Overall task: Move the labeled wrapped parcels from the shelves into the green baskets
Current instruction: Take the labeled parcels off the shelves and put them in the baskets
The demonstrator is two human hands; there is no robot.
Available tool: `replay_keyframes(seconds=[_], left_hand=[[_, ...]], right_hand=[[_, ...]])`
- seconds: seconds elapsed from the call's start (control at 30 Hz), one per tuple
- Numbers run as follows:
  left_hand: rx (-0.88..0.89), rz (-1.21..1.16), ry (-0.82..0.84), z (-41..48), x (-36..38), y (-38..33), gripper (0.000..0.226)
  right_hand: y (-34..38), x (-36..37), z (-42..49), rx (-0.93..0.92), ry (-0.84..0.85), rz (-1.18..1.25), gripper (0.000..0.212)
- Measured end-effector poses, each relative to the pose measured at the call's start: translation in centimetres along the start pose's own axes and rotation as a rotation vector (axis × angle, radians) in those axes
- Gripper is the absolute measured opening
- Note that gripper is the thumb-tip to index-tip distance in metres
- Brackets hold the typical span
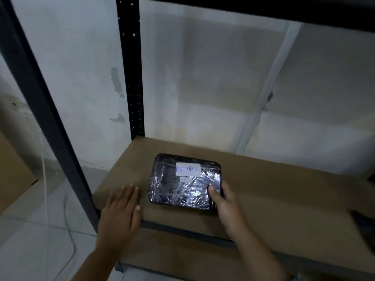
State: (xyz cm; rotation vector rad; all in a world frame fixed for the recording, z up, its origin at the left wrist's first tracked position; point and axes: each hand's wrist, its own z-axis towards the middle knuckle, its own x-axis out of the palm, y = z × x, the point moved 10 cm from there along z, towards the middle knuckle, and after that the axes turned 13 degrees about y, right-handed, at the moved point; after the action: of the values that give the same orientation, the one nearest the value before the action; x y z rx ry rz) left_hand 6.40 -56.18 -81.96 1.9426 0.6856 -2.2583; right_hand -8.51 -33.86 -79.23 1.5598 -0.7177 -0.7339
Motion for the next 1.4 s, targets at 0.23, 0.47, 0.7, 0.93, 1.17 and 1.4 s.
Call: replay_keyframes(seconds=[0.23, 0.47, 0.7, 0.93, 1.17, 1.4], left_hand=[[-0.01, 0.016, 0.223, -1.7, -4.4, -3.0, 0.061], [0.097, -0.055, 0.264, -4.7, -13.9, -11.3, 0.063], [0.268, -0.092, 0.341, -8.1, -19.1, -22.2, 0.063], [0.417, -0.051, 0.386, -10.9, -20.4, -36.5, 0.051], [0.546, -0.099, 0.455, -15.3, -16.0, -53.9, 0.053], [0.634, -0.219, 0.415, -18.9, -13.4, -71.9, 0.064]], right_hand=[[5.3, -1.7, -5.2, 0.147, -0.076, 0.08, 0.035], [11.0, -6.0, -15.1, 0.297, -0.151, 0.196, 0.039], [15.6, -14.2, -25.9, 0.329, -0.401, 0.271, 0.039], [16.9, -24.4, -35.4, 0.273, -0.522, 0.349, 0.039], [17.4, -38.4, -46.5, 0.209, -0.604, 0.327, 0.033], [17.6, -51.7, -56.9, 0.216, -0.708, 0.307, 0.039]])
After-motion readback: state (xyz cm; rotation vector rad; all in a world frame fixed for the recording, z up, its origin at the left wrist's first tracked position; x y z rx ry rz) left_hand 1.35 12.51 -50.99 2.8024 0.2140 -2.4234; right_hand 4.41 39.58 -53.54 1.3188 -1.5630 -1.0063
